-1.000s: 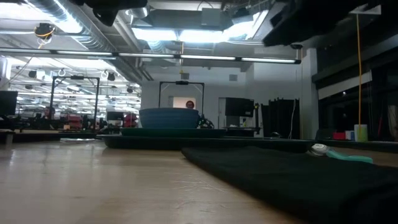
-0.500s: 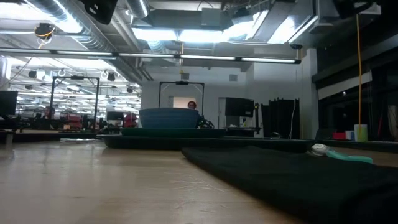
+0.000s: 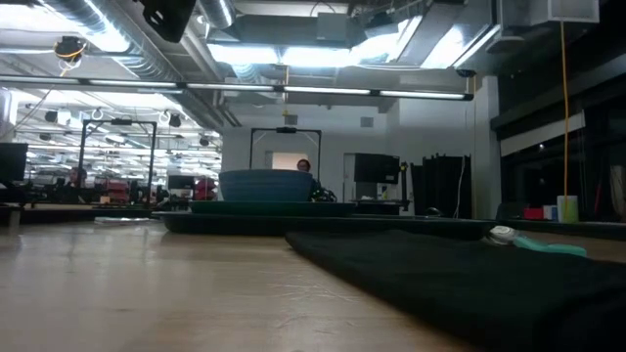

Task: Set up tray
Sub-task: Put the black table napkin to the right of the green plate on the black tray

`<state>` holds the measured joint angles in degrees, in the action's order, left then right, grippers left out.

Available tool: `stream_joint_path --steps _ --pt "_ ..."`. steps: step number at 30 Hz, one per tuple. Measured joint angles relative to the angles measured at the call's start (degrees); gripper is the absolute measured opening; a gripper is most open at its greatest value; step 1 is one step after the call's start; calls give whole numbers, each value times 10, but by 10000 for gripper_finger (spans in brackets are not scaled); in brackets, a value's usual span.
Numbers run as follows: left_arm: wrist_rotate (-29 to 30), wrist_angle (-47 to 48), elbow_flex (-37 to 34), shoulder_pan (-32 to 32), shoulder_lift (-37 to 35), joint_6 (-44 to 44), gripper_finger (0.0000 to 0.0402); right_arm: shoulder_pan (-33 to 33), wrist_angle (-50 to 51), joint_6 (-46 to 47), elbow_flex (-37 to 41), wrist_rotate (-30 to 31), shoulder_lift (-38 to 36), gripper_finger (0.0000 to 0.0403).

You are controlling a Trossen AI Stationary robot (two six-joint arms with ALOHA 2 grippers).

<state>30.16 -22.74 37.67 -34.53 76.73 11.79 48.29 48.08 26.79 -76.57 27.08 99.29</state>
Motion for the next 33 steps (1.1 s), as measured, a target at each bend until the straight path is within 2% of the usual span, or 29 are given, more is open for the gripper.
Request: stream_joint_path --steps 5,11,23,28,33 --pt "-1 2 0 11 0 0 1 2 95 0 -82 -46 99 4" --pt "-3 4 0 11 0 -10 5 20 131 -1 -146 -44 160 4" --pt "-2 10 0 11 0 -10 2 55 130 -1 -160 -43 167 11" --pt "-2 9 0 11 0 -10 5 55 129 -15 -160 -43 167 42" --pt "-2 9 0 11 0 -10 1 55 129 -19 -160 -42 167 92"
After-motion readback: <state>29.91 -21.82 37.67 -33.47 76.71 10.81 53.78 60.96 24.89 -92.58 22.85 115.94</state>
